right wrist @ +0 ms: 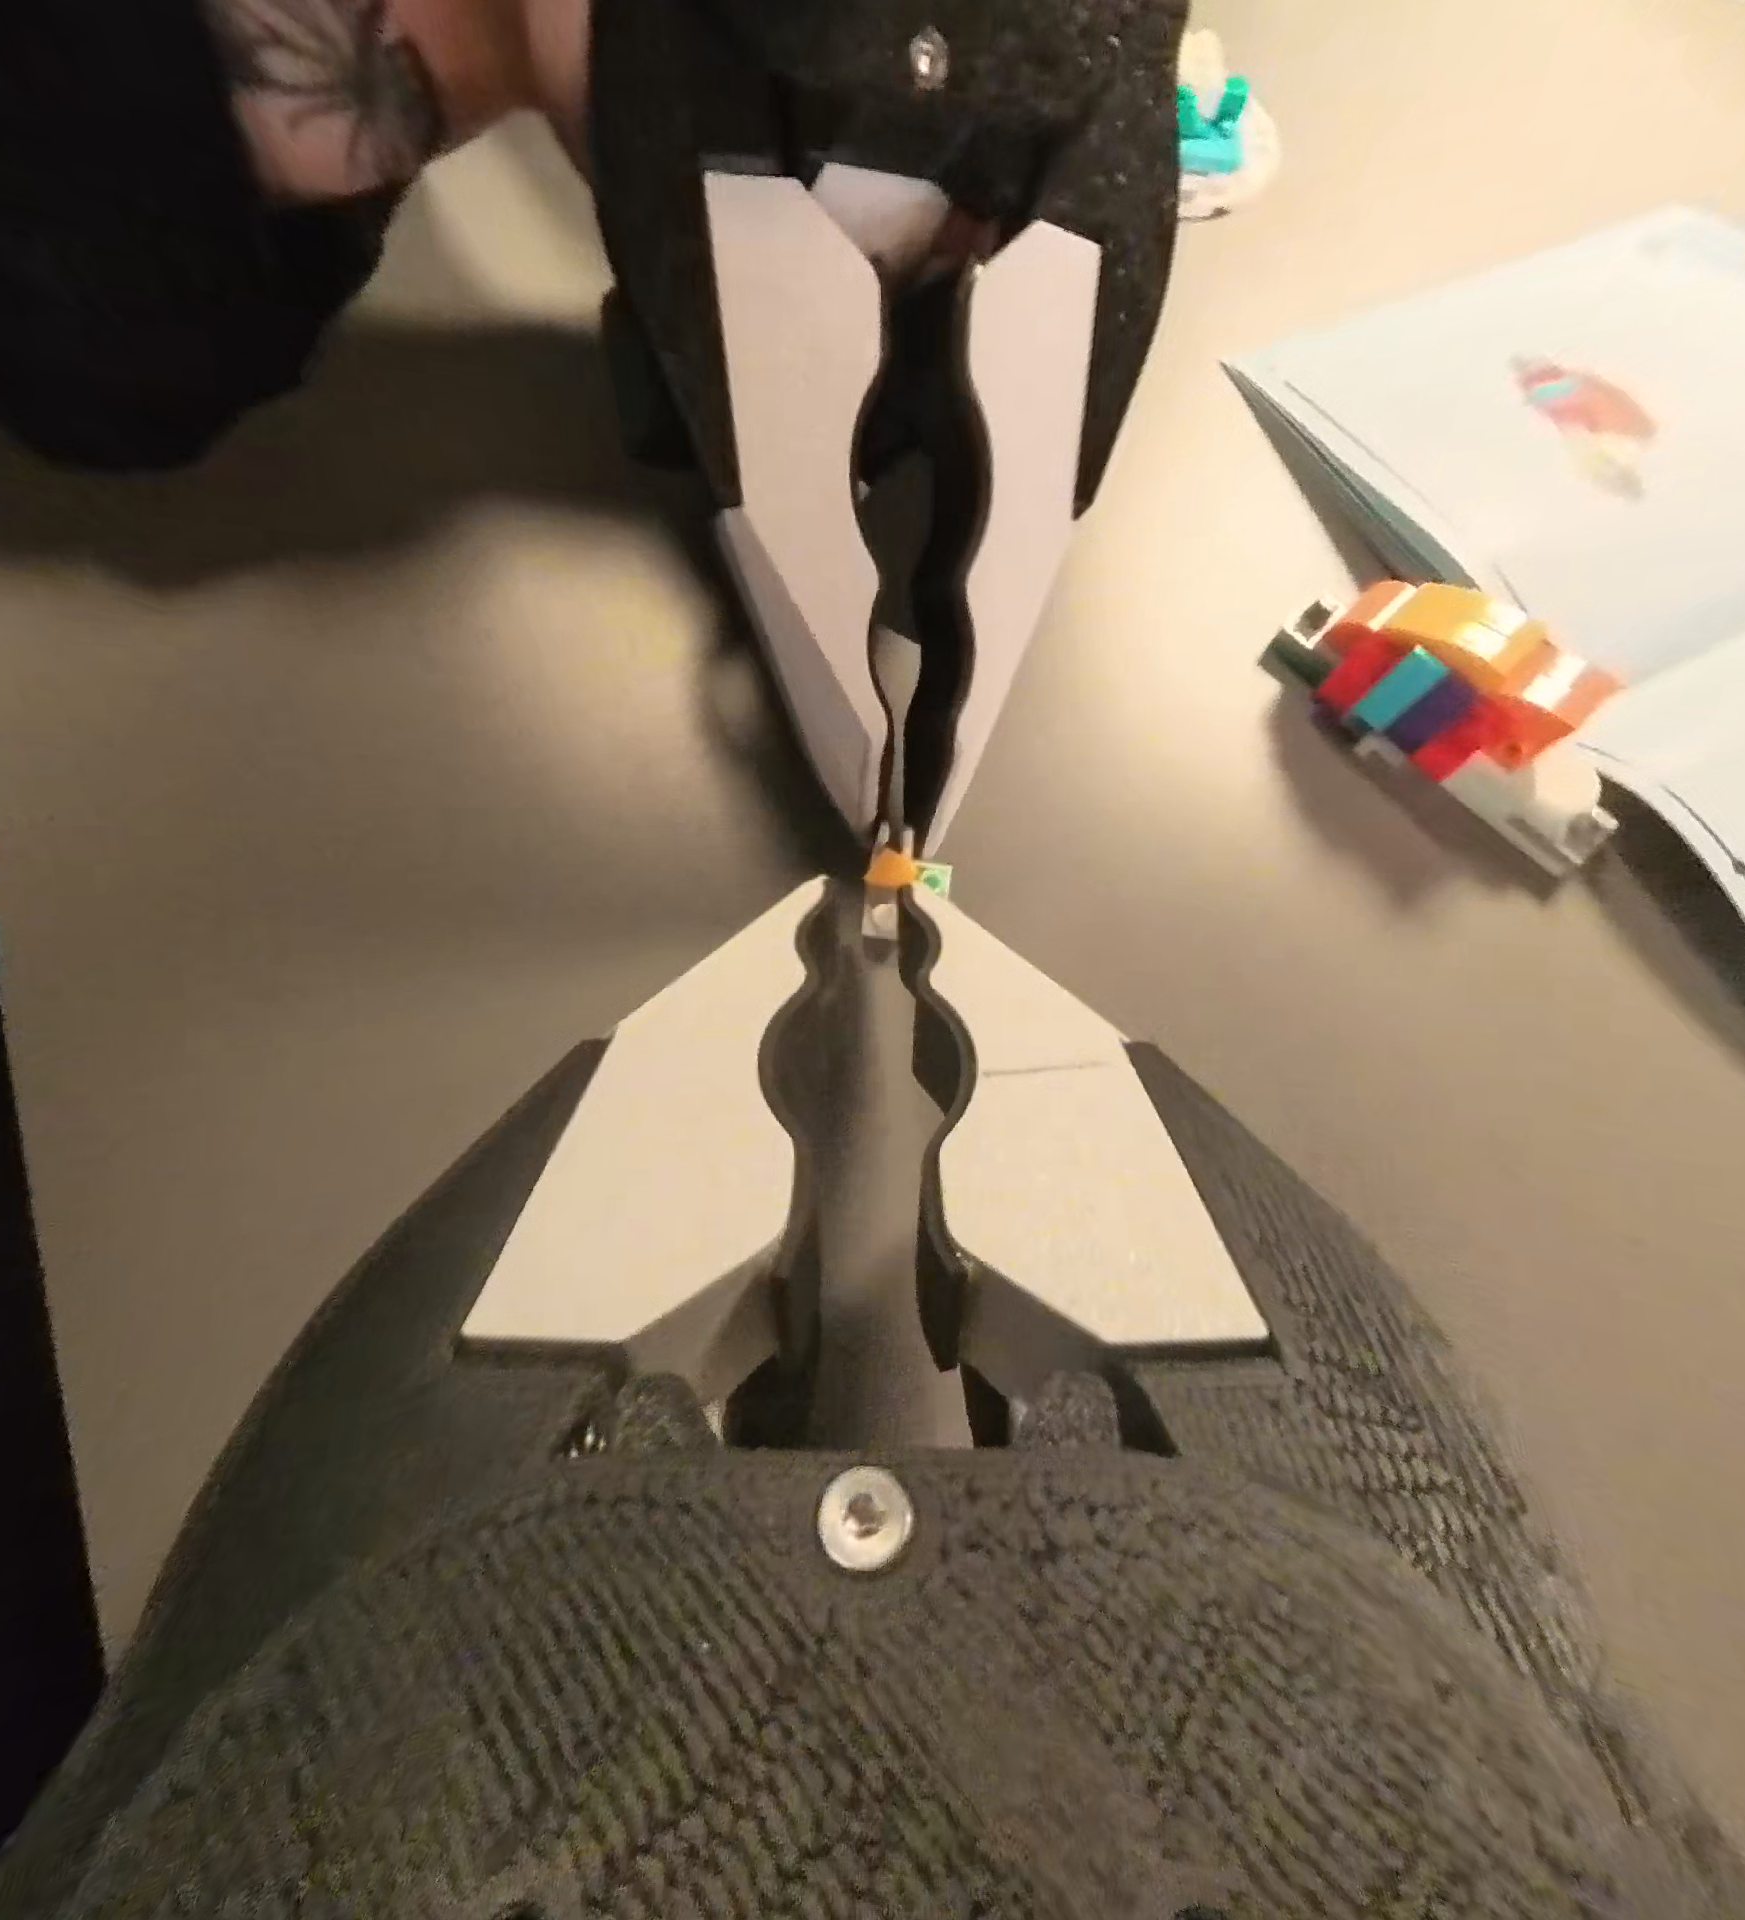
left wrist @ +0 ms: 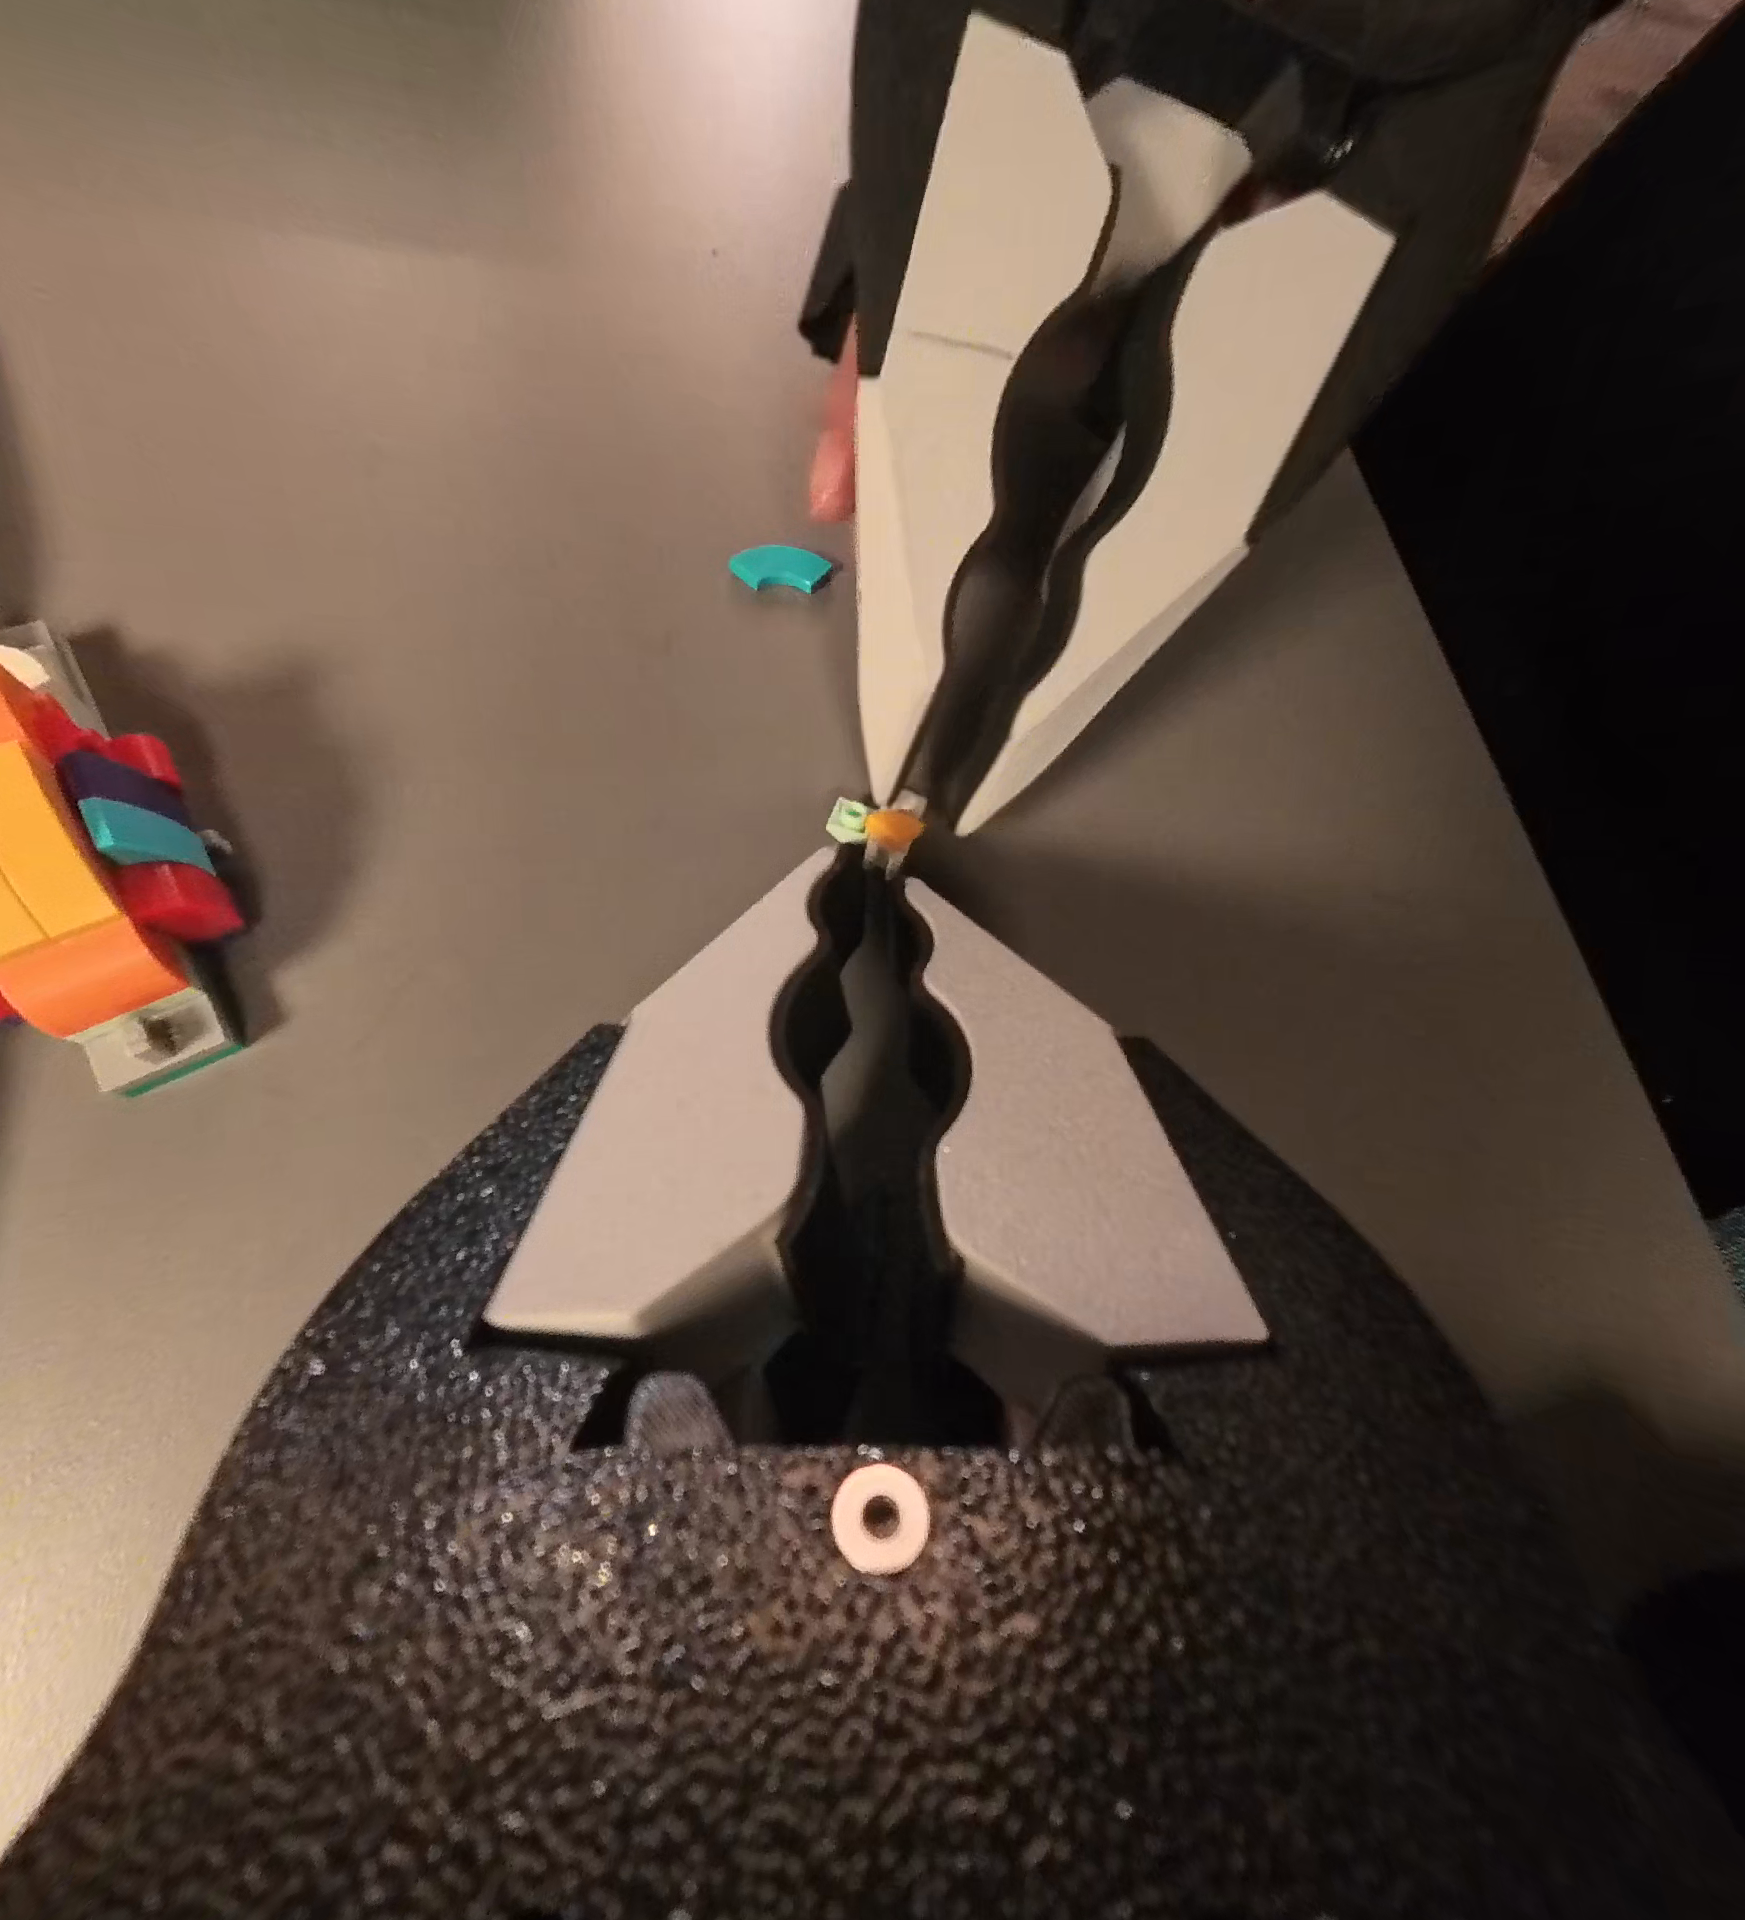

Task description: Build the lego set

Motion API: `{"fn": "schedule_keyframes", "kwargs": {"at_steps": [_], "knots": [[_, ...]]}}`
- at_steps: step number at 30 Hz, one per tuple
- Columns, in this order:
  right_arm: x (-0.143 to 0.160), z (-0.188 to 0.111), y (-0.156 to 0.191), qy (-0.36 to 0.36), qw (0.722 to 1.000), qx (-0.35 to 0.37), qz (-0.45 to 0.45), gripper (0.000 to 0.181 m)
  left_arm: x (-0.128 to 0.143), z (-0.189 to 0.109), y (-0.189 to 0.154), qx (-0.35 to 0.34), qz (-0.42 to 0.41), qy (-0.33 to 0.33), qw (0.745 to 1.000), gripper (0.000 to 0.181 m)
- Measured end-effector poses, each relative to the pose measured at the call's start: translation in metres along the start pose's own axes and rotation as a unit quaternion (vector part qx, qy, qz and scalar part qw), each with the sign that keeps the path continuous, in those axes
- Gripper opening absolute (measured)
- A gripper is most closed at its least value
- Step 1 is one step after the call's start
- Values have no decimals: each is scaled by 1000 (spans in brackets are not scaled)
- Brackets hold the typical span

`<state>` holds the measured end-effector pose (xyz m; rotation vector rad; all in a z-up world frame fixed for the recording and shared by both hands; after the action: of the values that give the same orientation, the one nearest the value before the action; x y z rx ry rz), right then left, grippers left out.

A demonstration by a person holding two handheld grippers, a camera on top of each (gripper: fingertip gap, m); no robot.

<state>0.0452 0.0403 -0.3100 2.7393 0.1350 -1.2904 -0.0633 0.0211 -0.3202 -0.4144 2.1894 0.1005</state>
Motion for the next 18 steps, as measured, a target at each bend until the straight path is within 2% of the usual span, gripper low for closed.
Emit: {"fn": "schedule_keyframes", "kwargs": {"at_steps": [1,8,13,18], "knots": [[0,1,1,-3,1000,13,6,10,0,0,0,0,1,0,1000,3],[-1,6,4,-11,997,63,41,7,2,-2,0,2,1,3,1000,3],[-3,6,2,5,999,45,27,6,2,-2,-1,7,6,7,1000,3],[-5,5,-1,33,994,16,-105,5,2,-2,-1,7,8,7,1000,3]]}}
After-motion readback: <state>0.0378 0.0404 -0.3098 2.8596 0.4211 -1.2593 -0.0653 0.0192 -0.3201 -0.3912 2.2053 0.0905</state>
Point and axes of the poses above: each gripper's, where its closed fingertips meet, z out along the fingers, x out of its underside, y = z × x across the jaws, the point moved 7 cm from there along -z, back along the fingers, and after that the axes turned 9 degrees about z, right-handed, at the moved point
